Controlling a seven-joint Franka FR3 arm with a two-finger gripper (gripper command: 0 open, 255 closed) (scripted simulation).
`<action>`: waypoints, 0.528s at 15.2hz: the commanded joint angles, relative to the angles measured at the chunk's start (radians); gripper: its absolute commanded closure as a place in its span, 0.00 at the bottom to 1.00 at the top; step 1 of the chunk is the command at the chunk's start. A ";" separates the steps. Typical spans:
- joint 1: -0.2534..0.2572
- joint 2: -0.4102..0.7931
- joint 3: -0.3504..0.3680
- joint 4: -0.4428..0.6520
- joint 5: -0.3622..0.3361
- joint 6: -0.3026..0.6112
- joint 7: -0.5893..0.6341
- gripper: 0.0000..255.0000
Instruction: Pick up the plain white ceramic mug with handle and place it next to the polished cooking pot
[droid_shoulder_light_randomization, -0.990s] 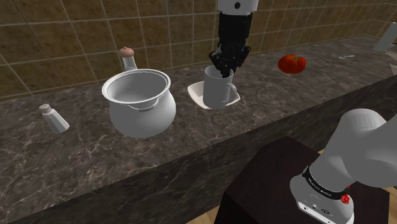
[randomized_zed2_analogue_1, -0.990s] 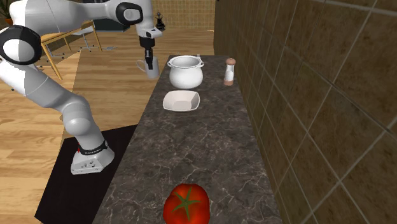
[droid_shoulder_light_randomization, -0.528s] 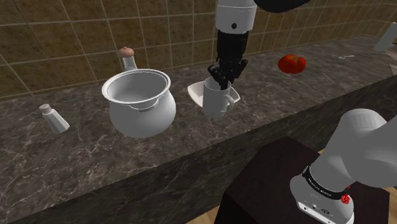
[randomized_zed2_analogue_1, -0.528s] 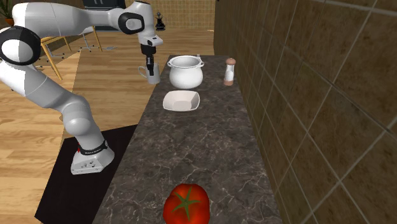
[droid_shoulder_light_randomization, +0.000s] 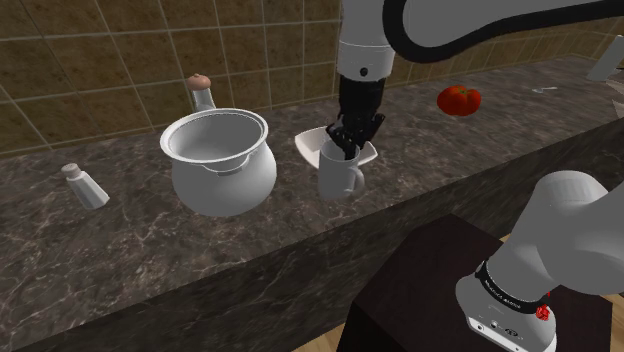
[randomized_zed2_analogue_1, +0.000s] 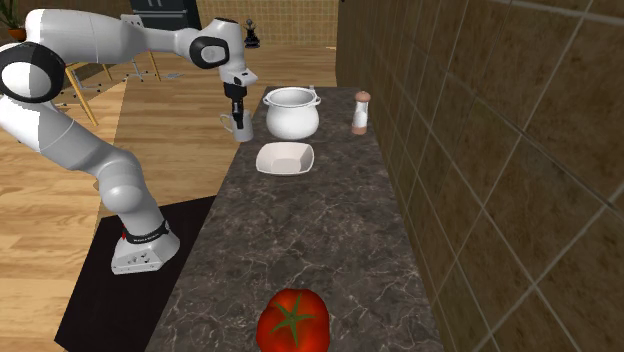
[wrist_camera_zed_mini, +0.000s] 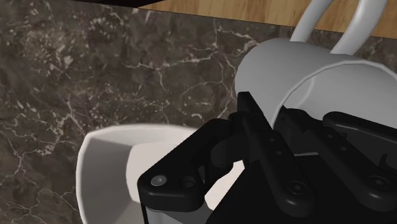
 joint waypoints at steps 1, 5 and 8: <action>0.001 0.001 0.002 -0.028 0.002 0.029 0.001 1.00; 0.002 0.007 0.005 -0.077 0.004 0.084 0.000 1.00; 0.003 0.014 0.008 -0.111 0.005 0.126 -0.001 1.00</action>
